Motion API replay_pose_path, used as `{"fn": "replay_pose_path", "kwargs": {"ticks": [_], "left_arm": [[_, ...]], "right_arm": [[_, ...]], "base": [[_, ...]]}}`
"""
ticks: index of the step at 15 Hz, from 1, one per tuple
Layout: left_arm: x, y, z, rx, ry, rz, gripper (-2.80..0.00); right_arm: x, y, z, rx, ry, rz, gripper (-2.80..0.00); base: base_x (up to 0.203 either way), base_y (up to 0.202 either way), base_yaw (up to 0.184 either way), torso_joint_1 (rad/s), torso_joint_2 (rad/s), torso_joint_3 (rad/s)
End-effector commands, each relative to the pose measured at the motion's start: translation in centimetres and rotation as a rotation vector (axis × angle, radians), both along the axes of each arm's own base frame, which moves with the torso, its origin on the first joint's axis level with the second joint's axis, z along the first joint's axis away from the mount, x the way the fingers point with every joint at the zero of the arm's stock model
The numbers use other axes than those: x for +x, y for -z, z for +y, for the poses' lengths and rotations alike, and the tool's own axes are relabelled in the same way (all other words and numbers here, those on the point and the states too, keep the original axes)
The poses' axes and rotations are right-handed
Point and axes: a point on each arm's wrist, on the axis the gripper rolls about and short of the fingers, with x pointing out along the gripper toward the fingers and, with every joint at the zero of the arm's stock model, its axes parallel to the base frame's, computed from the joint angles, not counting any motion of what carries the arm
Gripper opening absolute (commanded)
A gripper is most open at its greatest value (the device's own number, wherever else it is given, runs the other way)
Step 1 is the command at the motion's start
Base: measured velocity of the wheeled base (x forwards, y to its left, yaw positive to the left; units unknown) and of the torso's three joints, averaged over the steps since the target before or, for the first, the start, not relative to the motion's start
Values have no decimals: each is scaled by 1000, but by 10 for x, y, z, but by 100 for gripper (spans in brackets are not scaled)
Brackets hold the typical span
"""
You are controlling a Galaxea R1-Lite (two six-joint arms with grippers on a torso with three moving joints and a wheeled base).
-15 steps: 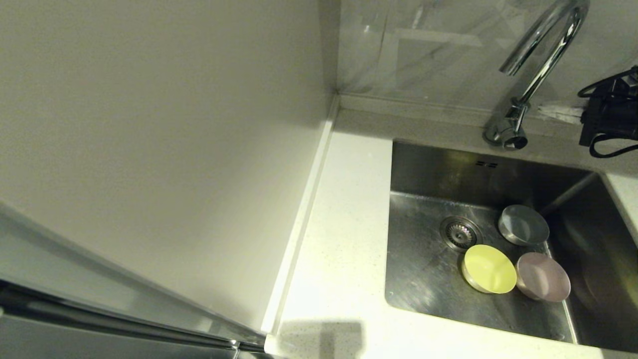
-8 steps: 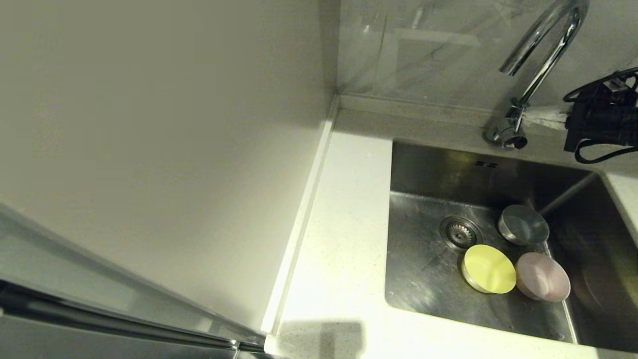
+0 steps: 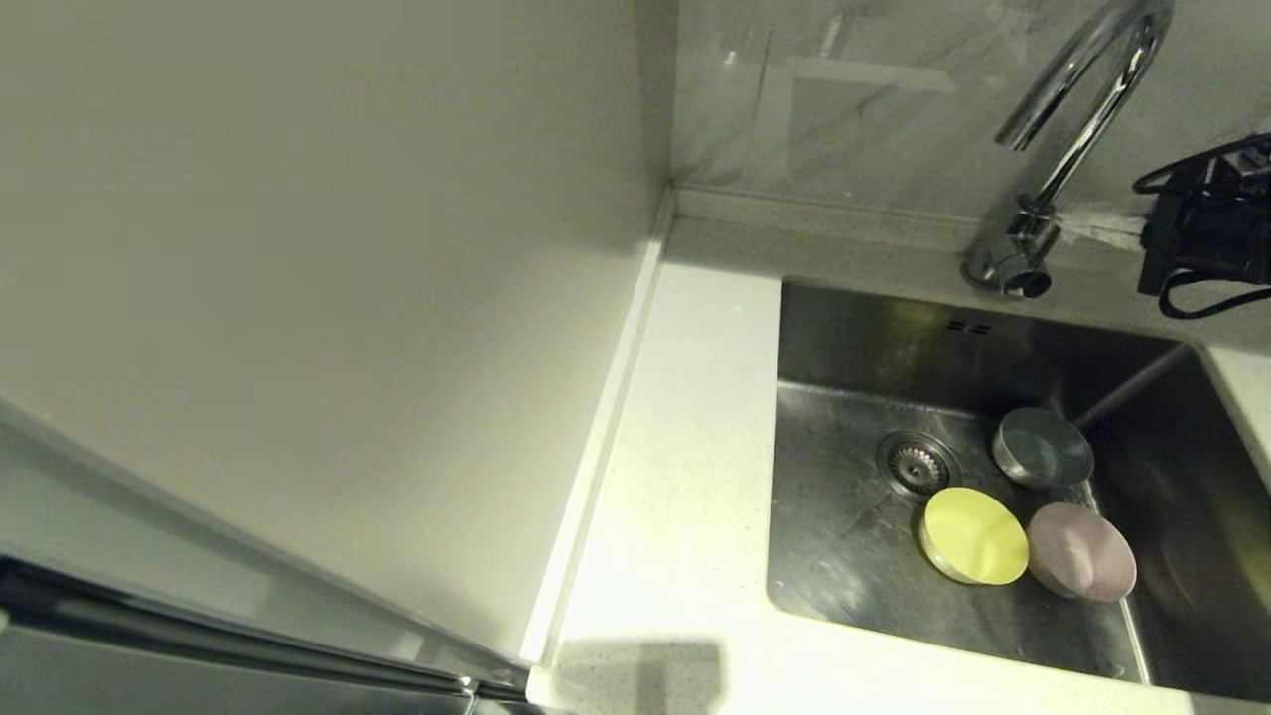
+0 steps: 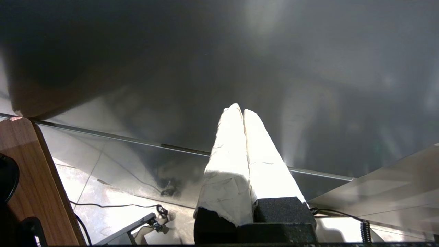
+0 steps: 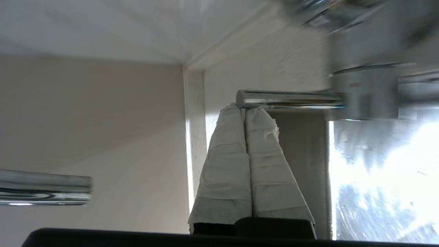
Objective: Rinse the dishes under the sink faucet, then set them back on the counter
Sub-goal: Turn on the faucet
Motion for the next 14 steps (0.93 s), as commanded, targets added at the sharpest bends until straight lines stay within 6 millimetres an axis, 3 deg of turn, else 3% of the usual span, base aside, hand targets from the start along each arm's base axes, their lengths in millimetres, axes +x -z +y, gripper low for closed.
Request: {"fn": "replay_pose_path", "kwargs": {"ticks": [1,3,9,14], "left_arm": [[0,1,0,-1,0,3,-280],[0,1,0,-1,0,3,-280],[0,1,0,-1,0,3,-280],[0,1,0,-1,0,3,-280]], "right_arm": [[-9,-6,-15,9,33,-10,-280],[-17,-8,-24,12,8,-10,-280],[-20,-11,-24,39,-5,-4,-280],[-3,-4,-19,40,4,0,-280]], "base": [[0,0,0,0,0,0],[0,0,0,0,0,0],[0,0,0,0,0,0],[0,0,0,0,0,0]]}}
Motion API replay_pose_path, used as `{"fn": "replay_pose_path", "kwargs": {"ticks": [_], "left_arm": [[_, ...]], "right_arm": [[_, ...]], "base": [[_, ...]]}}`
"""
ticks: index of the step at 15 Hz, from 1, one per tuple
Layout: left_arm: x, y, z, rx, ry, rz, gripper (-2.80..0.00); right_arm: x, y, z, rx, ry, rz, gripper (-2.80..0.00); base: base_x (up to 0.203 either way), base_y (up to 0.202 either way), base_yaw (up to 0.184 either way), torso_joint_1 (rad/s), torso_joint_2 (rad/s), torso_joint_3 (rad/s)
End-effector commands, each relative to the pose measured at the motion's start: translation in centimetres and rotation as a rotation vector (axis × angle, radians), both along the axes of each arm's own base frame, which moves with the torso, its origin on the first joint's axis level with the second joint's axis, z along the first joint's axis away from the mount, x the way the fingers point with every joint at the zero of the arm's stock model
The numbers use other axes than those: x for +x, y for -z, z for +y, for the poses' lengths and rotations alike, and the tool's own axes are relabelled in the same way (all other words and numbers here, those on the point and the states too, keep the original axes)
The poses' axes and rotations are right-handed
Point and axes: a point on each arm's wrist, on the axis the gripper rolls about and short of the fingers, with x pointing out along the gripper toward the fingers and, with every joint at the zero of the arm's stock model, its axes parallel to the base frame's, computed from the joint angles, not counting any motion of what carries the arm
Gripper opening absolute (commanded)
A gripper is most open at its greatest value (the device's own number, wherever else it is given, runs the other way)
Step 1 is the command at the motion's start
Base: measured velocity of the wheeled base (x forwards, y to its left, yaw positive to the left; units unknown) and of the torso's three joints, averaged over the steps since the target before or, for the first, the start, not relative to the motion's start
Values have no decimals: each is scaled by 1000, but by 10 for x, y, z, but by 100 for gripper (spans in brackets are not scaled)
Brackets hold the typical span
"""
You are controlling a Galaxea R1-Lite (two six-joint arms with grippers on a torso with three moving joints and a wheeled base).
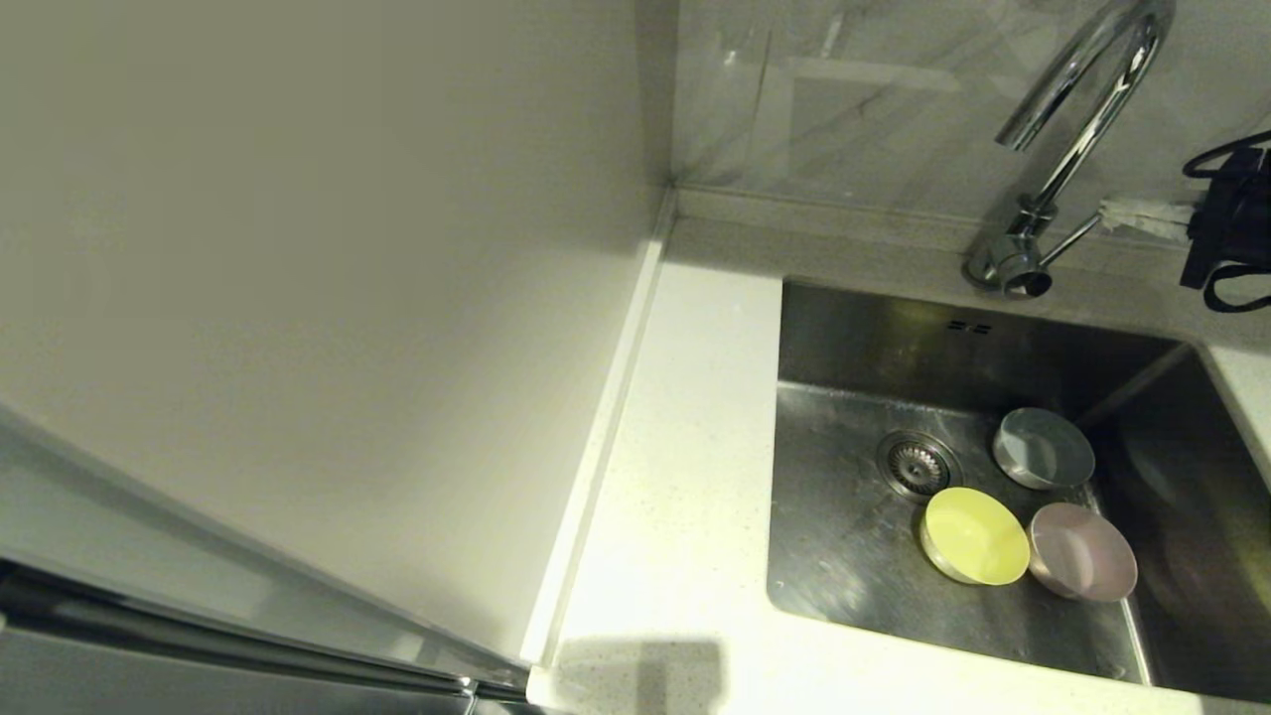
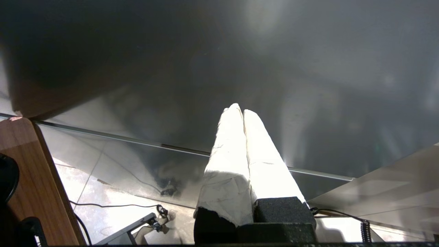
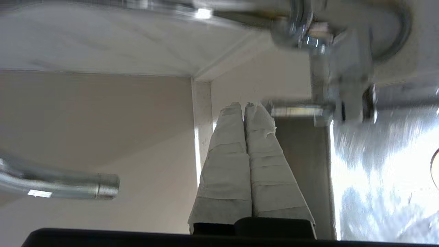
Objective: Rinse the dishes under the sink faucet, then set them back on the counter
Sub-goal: Turn on the faucet
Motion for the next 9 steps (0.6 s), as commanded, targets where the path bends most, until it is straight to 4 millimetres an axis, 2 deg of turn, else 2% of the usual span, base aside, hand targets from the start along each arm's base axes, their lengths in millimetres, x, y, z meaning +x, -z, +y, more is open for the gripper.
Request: {"fn": "replay_pose_path", "kwargs": {"ticks": [1,4,9], "left_arm": [[0,1,0,0,0,3,-280],[0,1,0,0,0,3,-280],[0,1,0,0,0,3,-280]], "right_arm": [[13,9,3,11,9,16,-280],[24,8,2,-8,42,-30,-280],[25,-1,1,-27,67,-82,-280]], "base": [[0,0,0,0,0,0],[0,0,0,0,0,0],[0,0,0,0,0,0]]}}
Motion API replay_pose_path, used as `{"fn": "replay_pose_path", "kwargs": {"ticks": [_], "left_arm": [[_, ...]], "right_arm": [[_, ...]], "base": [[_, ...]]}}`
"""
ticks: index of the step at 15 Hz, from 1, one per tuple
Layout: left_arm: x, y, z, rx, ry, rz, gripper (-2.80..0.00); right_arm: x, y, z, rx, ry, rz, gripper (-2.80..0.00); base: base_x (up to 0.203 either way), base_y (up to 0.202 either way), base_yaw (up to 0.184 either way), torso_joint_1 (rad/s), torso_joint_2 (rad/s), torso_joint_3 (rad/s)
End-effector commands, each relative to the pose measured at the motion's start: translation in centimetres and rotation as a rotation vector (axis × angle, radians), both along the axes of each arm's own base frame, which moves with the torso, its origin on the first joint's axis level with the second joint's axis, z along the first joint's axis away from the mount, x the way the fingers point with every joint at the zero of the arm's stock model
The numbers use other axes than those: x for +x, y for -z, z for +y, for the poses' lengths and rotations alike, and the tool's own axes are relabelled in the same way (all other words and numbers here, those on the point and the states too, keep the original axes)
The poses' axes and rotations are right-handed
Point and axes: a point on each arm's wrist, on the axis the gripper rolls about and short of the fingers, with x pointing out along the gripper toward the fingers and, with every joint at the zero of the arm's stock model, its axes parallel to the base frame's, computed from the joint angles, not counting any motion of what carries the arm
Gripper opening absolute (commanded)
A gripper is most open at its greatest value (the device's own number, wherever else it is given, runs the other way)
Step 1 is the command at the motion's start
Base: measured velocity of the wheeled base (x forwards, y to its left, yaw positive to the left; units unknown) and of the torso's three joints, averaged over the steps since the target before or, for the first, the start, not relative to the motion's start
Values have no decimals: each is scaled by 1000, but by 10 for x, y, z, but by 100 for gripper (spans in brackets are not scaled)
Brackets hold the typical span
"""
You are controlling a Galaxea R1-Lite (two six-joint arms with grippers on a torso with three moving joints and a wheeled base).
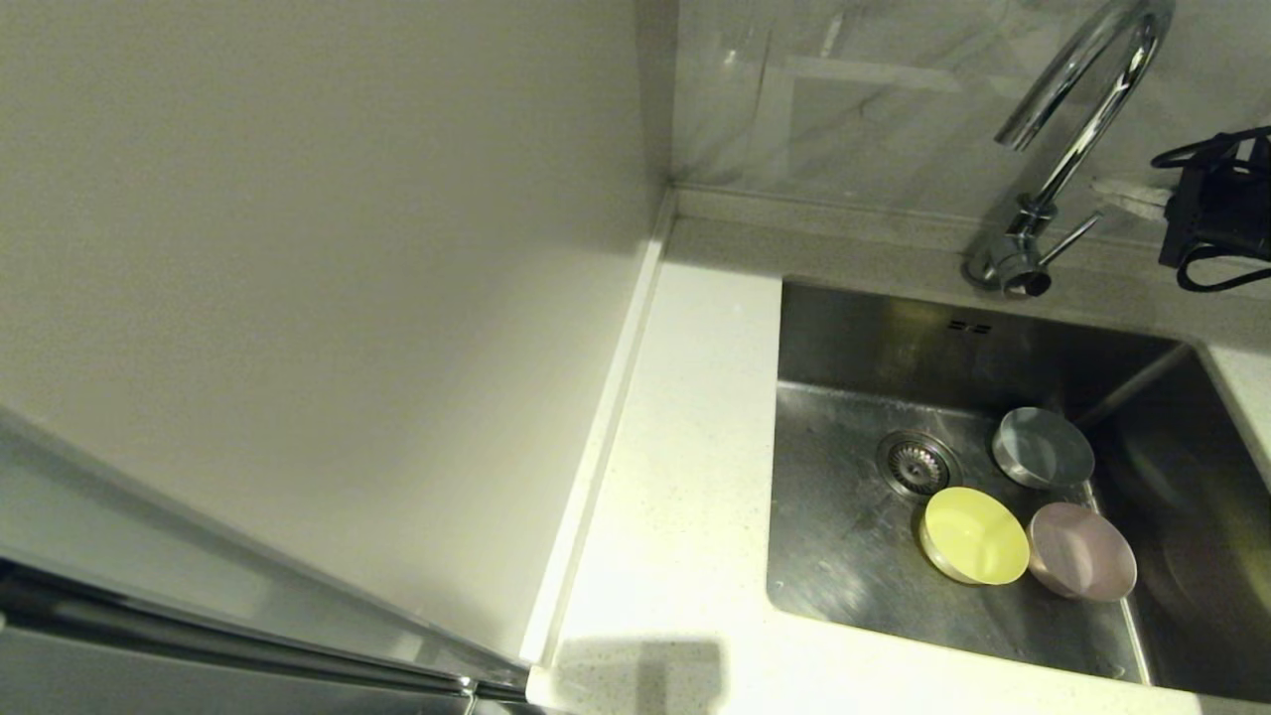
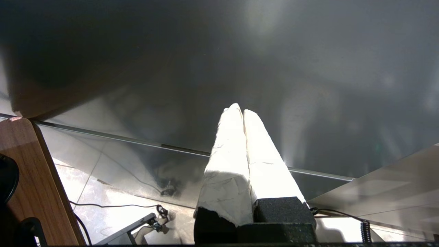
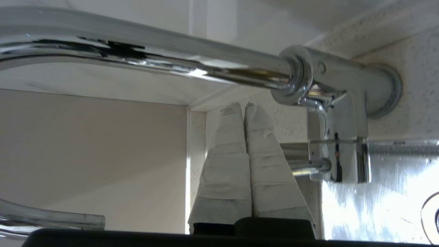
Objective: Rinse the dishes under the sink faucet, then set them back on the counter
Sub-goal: Turn on the faucet
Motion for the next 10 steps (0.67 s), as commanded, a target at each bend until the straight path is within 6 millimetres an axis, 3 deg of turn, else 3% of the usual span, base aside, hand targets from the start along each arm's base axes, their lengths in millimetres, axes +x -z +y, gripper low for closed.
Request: {"fn": "replay_pose_path", "kwargs": {"ticks": [1,10], "left_arm": [[0,1,0,0,0,3,-280],[0,1,0,0,0,3,-280]], "right_arm": [[3,4,0,9,-9,11,-280],[1,14,-4,-33,-160,21,-280]], "base": [[0,0,0,0,0,0],[0,0,0,0,0,0]]}}
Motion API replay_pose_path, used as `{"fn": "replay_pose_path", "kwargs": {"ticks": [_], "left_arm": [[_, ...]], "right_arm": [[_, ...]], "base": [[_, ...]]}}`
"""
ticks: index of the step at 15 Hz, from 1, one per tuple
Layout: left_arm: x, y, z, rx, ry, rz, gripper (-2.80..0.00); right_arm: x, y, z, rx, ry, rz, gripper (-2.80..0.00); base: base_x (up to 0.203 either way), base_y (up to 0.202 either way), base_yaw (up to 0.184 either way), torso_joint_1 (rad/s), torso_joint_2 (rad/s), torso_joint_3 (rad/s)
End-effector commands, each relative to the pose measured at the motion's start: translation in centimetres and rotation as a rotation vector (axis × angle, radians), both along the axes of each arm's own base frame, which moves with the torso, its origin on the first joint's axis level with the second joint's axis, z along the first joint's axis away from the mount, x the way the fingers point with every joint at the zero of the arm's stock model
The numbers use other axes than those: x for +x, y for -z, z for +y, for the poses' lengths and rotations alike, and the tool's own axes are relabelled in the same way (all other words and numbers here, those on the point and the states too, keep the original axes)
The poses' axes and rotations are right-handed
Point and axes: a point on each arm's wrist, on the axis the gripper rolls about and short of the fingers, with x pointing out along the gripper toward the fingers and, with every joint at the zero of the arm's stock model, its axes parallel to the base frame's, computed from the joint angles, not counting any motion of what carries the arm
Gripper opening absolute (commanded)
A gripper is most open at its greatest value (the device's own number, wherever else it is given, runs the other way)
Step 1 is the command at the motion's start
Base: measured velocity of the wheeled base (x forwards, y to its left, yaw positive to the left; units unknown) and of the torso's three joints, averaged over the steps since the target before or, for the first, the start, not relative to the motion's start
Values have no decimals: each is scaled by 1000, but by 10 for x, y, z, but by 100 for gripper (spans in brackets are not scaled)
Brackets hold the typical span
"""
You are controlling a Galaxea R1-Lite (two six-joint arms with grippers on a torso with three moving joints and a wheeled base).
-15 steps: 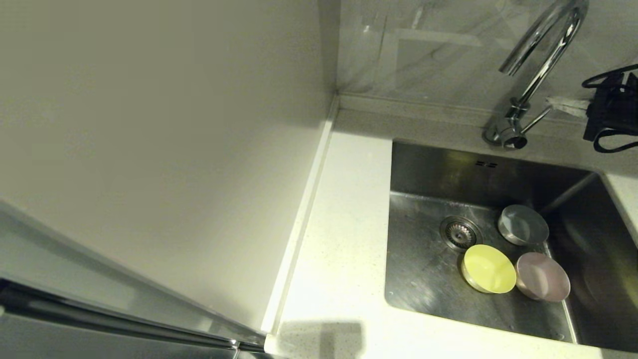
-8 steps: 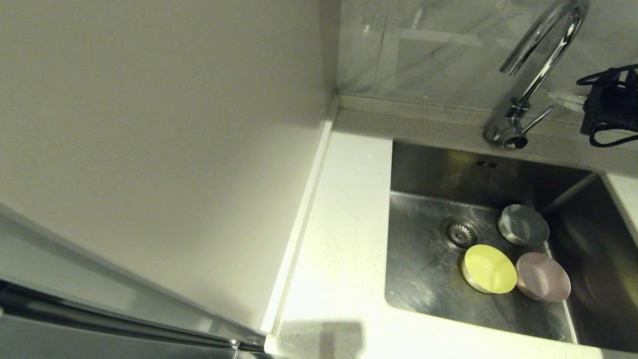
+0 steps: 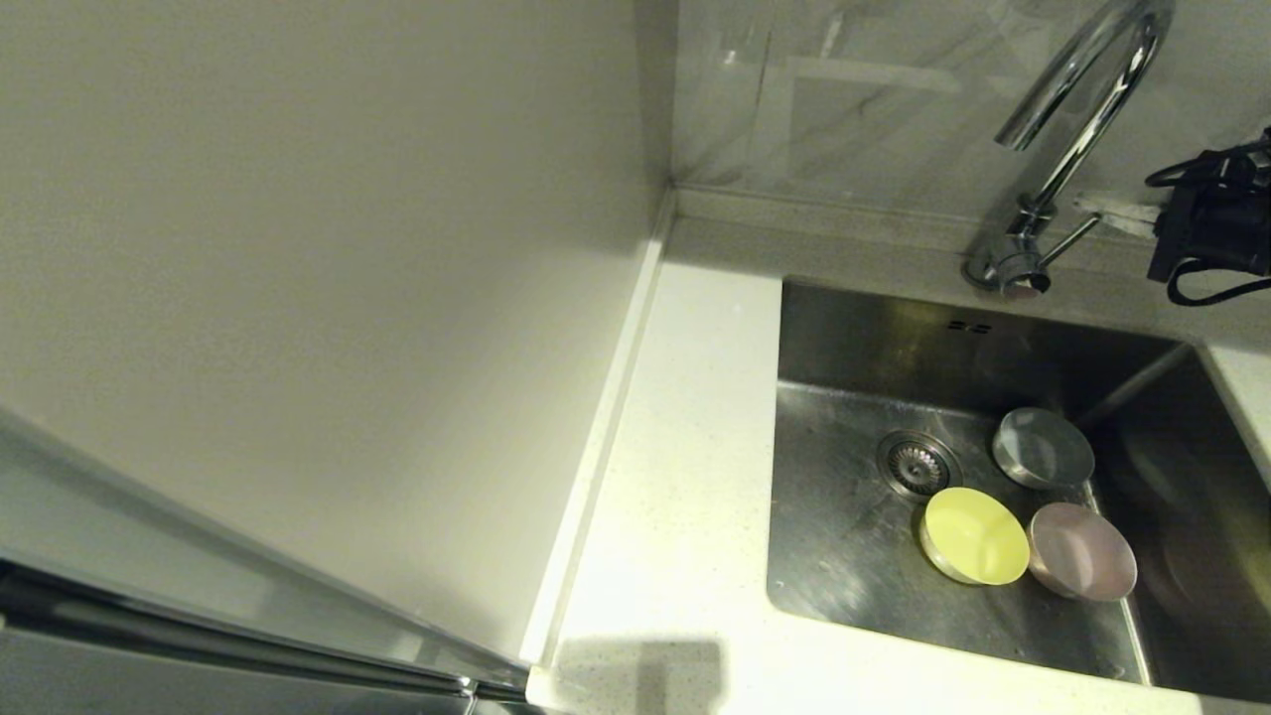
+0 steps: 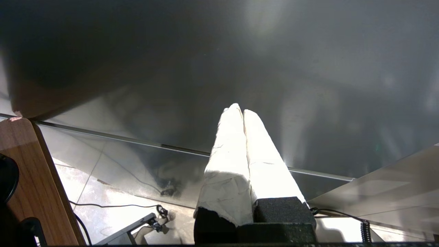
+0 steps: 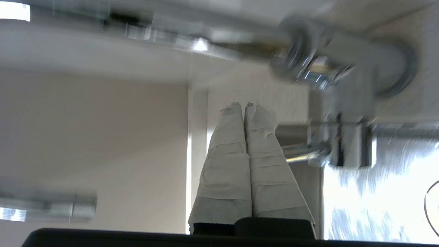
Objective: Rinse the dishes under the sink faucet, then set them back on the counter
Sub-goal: Turn on the faucet, then wait for the water to rinse the bowl
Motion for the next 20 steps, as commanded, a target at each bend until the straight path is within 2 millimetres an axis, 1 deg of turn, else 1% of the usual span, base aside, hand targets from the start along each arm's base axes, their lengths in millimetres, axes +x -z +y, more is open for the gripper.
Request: {"fn": "replay_pose_path", "kwargs": {"ticks": [1,4,8,11,13,15,16,18,19,20], "left_arm": [[0,1,0,0,0,3,-280],[0,1,0,0,0,3,-280],[0,1,0,0,0,3,-280],[0,1,0,0,0,3,-280],[0,1,0,0,0,3,-280],[0,1,0,0,0,3,-280],[0,1,0,0,0,3,-280],[0,1,0,0,0,3,-280],[0,1,0,0,0,3,-280],[0,1,0,0,0,3,-280]], "right_arm": [[-4,4,-8,-45,-55,-11,-280],[-4,12,-9,-86,-62,13,-280],[-3,13,-9,-96,-46,18,-280],[0,12,-6,-101,87,26,-280],[0,6,-5,-112,115,4,-280],[0,-1,-7,-130,203,-26,-280],[0,-7,-8,-157,260,-59,-280],[-5,-17,-11,-314,341,-156,-280],[-10,-22,-12,-412,385,-194,-280],[-20,-30,-14,-509,431,-228,-280]], "base": [[0,0,0,0,0,0],[0,0,0,0,0,0],[0,0,0,0,0,0],[0,0,0,0,0,0],[0,0,0,0,0,0],[0,0,0,0,0,0],[0,0,0,0,0,0],[0,0,0,0,0,0],[0,0,0,0,0,0],[0,0,0,0,0,0]]}}
